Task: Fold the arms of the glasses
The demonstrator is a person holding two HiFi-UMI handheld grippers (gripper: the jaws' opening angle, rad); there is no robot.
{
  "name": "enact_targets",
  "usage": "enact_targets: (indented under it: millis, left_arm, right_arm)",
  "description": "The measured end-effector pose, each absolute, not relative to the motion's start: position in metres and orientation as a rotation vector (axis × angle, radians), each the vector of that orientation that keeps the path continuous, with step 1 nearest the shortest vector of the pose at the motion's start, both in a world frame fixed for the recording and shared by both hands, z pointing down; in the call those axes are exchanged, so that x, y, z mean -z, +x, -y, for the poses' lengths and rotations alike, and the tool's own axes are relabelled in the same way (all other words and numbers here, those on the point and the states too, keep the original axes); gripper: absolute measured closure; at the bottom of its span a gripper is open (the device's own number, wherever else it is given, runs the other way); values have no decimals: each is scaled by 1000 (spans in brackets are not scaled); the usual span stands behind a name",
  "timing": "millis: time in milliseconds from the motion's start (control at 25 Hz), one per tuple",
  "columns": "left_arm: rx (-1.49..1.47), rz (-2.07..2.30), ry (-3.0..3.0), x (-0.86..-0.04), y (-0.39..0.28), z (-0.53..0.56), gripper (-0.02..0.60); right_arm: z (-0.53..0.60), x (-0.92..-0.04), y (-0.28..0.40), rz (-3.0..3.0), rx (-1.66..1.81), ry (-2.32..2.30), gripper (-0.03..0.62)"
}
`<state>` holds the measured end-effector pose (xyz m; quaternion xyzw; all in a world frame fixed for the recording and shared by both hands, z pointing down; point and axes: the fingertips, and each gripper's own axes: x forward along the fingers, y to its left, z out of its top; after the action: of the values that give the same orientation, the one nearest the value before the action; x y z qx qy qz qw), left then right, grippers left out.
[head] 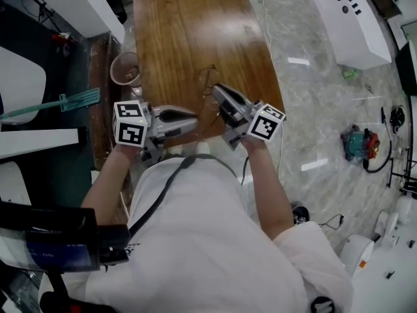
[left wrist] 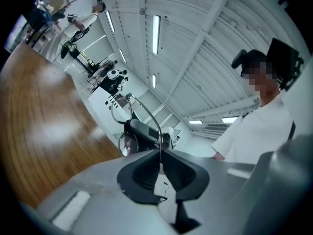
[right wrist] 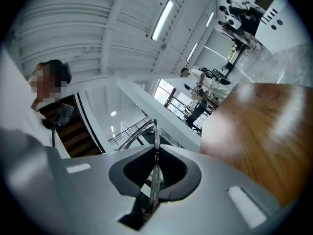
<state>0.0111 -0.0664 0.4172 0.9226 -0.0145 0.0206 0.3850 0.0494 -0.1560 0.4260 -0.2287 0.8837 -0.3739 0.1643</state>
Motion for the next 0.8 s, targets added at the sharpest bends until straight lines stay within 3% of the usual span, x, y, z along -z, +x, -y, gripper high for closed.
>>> enact_targets:
  millis: [560,800]
  left_arm:
    - [-261,248,2437,-462,26,69,552]
    - [-274,312,2413,-462,19,63,500]
  right_arm:
    - [143,-427,24,-2320,1297,-523,565]
    - [146,-433,36,-2302,1286,-573,565]
